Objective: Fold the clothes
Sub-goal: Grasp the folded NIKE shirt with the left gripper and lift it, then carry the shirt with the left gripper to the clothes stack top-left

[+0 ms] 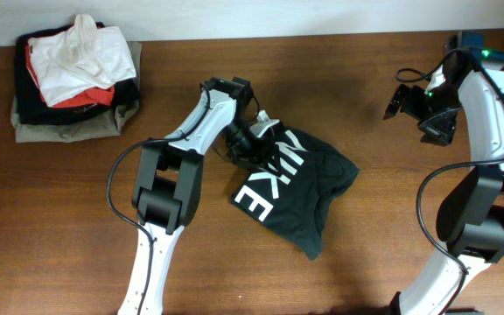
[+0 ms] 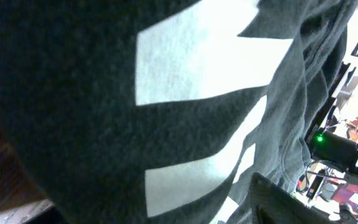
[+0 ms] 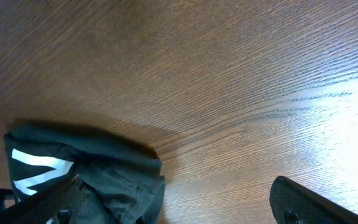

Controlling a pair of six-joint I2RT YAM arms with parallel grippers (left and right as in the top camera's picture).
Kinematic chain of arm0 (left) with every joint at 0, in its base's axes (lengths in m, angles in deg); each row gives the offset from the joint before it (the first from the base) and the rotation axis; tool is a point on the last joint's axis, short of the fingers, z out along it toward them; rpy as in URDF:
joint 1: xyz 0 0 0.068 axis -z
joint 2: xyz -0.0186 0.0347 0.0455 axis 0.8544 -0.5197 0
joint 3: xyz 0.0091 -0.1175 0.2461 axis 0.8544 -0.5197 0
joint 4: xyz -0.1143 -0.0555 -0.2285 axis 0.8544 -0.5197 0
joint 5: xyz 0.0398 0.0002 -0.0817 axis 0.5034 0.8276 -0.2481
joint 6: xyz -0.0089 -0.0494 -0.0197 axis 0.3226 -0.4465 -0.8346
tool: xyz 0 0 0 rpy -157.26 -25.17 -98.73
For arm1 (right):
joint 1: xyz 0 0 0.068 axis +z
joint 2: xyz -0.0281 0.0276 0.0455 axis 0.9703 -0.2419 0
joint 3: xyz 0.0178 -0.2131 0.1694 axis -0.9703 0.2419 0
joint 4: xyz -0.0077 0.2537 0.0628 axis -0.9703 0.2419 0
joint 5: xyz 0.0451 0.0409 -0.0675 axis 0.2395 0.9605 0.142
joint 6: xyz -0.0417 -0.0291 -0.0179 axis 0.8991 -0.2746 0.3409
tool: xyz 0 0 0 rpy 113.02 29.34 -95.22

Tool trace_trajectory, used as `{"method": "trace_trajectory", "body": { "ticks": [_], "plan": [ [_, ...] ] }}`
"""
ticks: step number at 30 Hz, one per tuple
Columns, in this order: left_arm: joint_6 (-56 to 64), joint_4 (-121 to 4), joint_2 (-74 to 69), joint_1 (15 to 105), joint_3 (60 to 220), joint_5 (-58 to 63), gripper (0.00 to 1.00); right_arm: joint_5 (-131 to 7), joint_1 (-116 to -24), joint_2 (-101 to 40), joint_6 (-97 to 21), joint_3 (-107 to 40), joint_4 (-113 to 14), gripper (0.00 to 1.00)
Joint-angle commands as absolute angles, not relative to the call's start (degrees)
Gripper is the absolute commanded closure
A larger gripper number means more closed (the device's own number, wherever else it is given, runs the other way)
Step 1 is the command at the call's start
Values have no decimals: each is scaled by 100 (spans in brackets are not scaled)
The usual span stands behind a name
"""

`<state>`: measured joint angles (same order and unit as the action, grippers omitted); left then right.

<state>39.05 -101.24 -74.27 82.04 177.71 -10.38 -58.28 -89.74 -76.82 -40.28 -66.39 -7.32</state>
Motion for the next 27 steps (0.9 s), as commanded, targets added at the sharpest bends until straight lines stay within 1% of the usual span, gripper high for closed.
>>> {"method": "trace_trajectory", "body": {
  "ticks": [1, 2, 3, 7, 8, 9, 10, 11, 13, 16, 17, 27],
  "plan": [
    [3951, -9991, -7493, 8233, 17721, -942, 34, -5900, -8991, -7706, -4009, -6733, -730, 1],
    [3951, -9973, -7493, 8235, 17721, -922, 34, -5900, -8991, -7706, -4009, -6733, -730, 1],
    [3951, -9958, -7493, 8246, 17721, -907, 43, -5900, -8991, -7706, -4009, -6733, -730, 1],
    [3949, -9764, -7493, 8279, 17721, -867, 68, -5900, -8991, -7706, -4009, -6733, -730, 1],
    [3949, -9700, -7493, 8279, 17721, -861, 72, -5900, -8989, -7706, -4009, -6733, -730, 1],
    [3896, -9619, -7493, 8274, 17721, -749, 72, -5900, -8991, -7706, -4009, -6733, -730, 1],
    [3737, -9528, -7493, 8263, 17721, -511, 75, -5900, -8991, -7706, -4009, -6733, -730, 1],
    [3623, -9444, -7493, 8250, 17721, -260, 82, -5900, -8991, -7706, -4009, -6733, -730, 1],
    [3341, -9184, -7493, 8154, 17721, 435, 88, -5900, -8991, -7706, -4009, -6733, -730, 1],
    [3160, -8874, -7493, 7887, 17721, 1028, 92, -5900, -8991, -7706, -4009, -6733, -730, 1],
    [3062, -8743, -7493, 7778, 17721, 1255, 95, -5900, -8991, -7706, -4009, -6733, -730, 1],
    [3048, -7514, -7493, 6626, 17764, 2588, 96, -5900, -8991, -7706, -4009, -6733, -730, 1]
  ]
}}
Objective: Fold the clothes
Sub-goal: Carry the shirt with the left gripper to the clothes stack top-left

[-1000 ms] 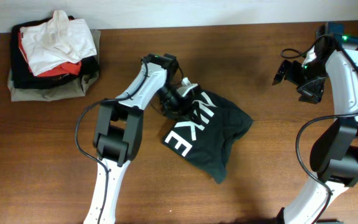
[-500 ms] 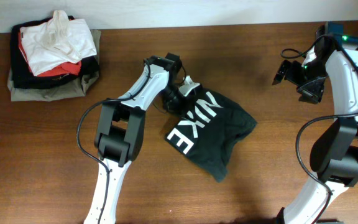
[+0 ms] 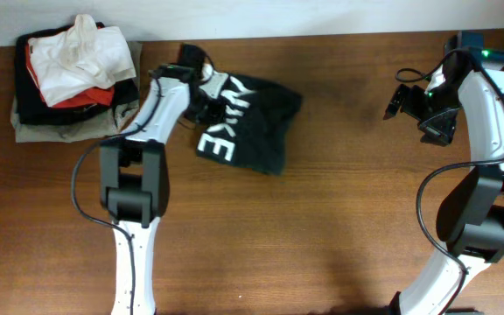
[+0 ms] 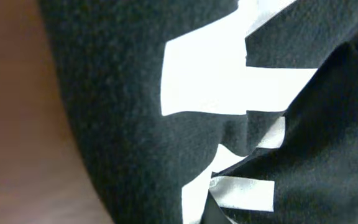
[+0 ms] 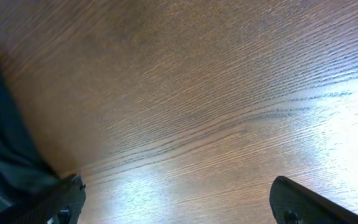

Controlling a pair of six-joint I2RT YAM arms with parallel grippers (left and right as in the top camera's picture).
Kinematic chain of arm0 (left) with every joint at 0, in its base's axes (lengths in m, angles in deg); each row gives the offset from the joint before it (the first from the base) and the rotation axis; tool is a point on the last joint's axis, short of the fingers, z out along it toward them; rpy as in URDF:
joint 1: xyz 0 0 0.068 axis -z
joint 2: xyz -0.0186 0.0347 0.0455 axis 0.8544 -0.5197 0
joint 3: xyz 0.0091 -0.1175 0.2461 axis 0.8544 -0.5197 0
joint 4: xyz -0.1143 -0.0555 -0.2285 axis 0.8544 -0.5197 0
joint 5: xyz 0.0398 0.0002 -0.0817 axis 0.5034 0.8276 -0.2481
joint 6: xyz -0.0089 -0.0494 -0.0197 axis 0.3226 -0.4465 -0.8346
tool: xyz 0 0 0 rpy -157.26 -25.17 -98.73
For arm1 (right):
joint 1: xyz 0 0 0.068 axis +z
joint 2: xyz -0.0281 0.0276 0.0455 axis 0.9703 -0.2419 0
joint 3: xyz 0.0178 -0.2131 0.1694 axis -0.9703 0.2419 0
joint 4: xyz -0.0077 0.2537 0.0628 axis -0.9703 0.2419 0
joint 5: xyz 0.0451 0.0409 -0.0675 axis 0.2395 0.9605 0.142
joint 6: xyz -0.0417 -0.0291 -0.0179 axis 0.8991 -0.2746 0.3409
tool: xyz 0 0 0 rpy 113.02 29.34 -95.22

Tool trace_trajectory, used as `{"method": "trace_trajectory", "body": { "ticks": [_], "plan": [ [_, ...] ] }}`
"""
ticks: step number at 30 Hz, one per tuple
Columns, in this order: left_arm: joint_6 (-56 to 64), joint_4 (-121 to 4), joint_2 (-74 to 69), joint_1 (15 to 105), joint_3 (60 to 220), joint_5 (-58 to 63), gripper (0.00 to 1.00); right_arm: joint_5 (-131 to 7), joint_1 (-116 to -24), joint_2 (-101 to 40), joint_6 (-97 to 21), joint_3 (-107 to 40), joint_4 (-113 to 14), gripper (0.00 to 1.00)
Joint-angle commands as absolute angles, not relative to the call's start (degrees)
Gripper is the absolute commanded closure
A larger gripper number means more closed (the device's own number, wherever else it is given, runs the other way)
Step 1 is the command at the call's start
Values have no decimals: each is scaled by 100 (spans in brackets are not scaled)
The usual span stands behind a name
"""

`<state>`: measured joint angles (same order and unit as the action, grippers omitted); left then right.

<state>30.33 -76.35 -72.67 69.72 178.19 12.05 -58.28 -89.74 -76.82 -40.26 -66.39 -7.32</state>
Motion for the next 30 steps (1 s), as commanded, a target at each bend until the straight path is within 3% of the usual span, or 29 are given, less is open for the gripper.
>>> {"method": "trace_trajectory", "body": {
  "ticks": [1, 20, 30],
  "plan": [
    [3048, -7482, -7493, 6550, 17795, 2588, 96, -5900, -8991, -7706, -4009, -6733, -730, 1],
    [3053, -8290, -7493, 6001, 20606, 2890, 97, -5900, -8991, -7706, -4009, -6733, -730, 1],
    [2856, -8146, -7490, 5962, 21036, 3325, 96, -5900, -8991, -7706, -4009, -6733, -730, 1]
  ]
}}
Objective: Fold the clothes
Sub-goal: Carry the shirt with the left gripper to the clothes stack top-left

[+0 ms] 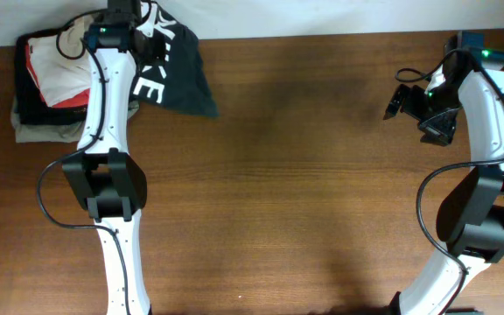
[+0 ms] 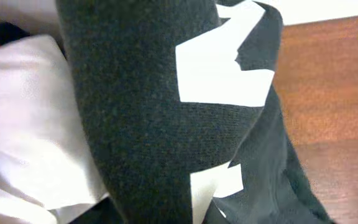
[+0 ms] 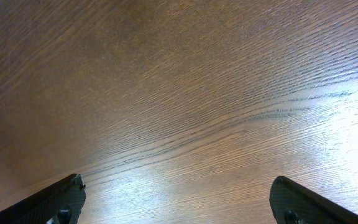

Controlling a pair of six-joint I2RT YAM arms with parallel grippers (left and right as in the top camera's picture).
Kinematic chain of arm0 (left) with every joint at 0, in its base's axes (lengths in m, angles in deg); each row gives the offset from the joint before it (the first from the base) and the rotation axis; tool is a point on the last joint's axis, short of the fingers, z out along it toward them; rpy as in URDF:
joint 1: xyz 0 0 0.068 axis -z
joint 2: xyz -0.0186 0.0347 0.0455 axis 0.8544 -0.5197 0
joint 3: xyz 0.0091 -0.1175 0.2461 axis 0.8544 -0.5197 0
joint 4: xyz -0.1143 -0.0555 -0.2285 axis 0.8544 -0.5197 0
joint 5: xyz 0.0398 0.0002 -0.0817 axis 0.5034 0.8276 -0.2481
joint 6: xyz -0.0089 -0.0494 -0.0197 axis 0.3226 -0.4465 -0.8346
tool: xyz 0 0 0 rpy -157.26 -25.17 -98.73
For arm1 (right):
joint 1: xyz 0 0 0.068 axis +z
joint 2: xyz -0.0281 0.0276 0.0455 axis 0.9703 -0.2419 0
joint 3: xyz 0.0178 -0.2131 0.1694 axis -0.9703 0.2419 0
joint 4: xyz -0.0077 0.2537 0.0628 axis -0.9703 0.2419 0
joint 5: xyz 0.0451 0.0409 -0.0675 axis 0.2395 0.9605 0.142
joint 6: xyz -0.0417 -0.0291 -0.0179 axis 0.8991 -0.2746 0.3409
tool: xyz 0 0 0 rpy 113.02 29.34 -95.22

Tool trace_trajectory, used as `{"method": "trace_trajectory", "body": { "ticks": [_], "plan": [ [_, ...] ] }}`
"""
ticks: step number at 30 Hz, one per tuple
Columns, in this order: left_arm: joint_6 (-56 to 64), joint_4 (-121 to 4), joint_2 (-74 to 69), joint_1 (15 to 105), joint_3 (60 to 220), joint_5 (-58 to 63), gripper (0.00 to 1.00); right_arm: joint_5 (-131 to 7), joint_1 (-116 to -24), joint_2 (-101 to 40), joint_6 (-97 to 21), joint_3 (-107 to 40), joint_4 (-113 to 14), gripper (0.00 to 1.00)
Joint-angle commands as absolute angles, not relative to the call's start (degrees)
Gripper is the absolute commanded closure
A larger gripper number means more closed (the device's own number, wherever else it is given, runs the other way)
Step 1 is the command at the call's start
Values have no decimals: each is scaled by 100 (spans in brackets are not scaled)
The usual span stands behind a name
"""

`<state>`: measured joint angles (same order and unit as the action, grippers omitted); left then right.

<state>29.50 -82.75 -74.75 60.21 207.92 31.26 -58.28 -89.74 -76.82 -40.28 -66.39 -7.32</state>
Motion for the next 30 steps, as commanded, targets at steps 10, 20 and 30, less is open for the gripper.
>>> {"method": "trace_trajectory", "body": {
  "ticks": [10, 20, 30],
  "plan": [
    [3153, -7829, -7490, 5514, 21268, 3631, 96, -5900, -8991, -7706, -4009, -6733, -730, 1],
    [2710, -8028, -7479, 5376, 21972, 3631, 96, -5900, -8991, -7706, -4009, -6733, -730, 1],
    [2439, -8032, -7239, 5378, 21994, 3027, 96, -5900, -8989, -7706, -4009, -6733, -730, 2]
  ]
}}
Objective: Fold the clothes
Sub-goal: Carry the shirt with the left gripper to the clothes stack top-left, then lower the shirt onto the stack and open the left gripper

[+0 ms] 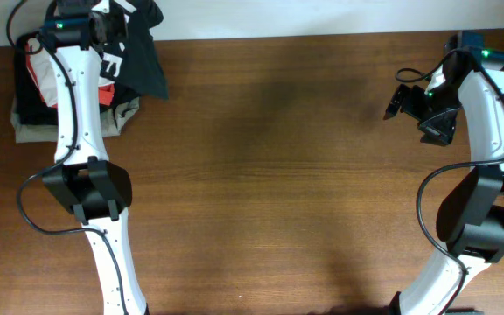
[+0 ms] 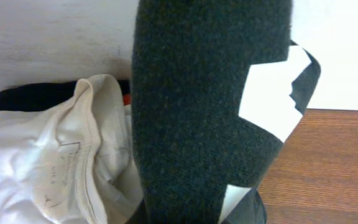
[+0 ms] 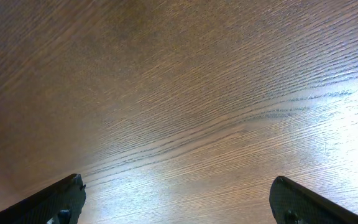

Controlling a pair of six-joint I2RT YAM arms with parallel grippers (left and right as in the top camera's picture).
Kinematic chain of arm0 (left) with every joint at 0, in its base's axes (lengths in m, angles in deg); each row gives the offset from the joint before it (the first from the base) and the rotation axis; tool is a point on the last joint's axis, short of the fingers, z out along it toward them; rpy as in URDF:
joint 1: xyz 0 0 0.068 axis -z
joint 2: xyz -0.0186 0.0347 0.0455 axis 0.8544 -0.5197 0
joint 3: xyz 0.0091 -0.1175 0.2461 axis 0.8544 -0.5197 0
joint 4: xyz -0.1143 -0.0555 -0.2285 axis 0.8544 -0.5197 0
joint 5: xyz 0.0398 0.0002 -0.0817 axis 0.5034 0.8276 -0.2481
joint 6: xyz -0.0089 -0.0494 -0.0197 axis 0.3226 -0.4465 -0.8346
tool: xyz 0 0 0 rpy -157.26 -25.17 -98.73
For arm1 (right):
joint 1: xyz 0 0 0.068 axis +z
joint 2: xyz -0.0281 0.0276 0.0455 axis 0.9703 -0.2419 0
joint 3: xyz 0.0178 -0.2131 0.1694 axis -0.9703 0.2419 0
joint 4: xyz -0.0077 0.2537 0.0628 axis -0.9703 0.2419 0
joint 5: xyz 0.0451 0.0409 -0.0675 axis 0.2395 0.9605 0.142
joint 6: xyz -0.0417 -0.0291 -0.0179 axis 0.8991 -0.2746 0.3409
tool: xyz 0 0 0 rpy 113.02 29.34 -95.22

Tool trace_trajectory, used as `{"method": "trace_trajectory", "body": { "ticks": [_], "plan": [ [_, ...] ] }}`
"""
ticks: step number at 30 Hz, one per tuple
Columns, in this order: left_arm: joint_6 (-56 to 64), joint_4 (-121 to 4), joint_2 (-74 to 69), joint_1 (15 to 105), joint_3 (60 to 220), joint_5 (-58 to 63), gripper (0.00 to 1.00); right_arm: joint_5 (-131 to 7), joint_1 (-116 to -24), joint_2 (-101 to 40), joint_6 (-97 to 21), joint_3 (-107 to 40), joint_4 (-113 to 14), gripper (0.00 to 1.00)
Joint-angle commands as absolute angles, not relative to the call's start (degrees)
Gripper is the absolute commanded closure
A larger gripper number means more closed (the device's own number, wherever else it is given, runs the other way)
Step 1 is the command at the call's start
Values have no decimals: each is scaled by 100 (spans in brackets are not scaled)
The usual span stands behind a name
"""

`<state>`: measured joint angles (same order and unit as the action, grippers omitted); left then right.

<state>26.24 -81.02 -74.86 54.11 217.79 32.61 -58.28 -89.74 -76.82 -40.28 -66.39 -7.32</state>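
Observation:
A black shirt with white letters (image 1: 138, 52) hangs bunched from my left gripper (image 1: 110, 24), which is shut on it at the table's far left corner, over the right side of a stack of folded clothes (image 1: 29, 109). In the left wrist view the black shirt (image 2: 204, 124) fills the middle and hides the fingers. A crumpled white garment (image 2: 36, 180) on top of the stack lies to its left. My right gripper (image 3: 179, 208) stands open over bare wood at the far right, with nothing between its fingers.
The stack holds white, red, black and khaki layers and sits against the back edge by a pale wall (image 2: 55, 31). The brown wooden table (image 1: 278, 175) spans the view. My right arm (image 1: 488, 105) stands along the right edge.
My left gripper has moved further left with the black shirt, from beside the stack's right edge to over the stack. The right arm has not moved.
The black shirt lay folded at mid-table with my left gripper at its left edge. Then it was at the back left, near the stack. Then it hung at the stack's right edge, and now over the stack. The right gripper stayed open throughout.

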Motion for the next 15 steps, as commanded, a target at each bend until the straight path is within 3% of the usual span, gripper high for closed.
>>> {"method": "trace_trajectory", "body": {
  "ticks": [1, 15],
  "plan": [
    [2439, -8026, -7224, 5374, 21994, 3027, 96, -5900, -8989, -7706, -4009, -6733, -730, 1],
    [2310, -7755, -7110, 5074, 21998, 3030, 96, -5900, -8991, -7706, -4009, -6733, -730, 1]
  ]
}}
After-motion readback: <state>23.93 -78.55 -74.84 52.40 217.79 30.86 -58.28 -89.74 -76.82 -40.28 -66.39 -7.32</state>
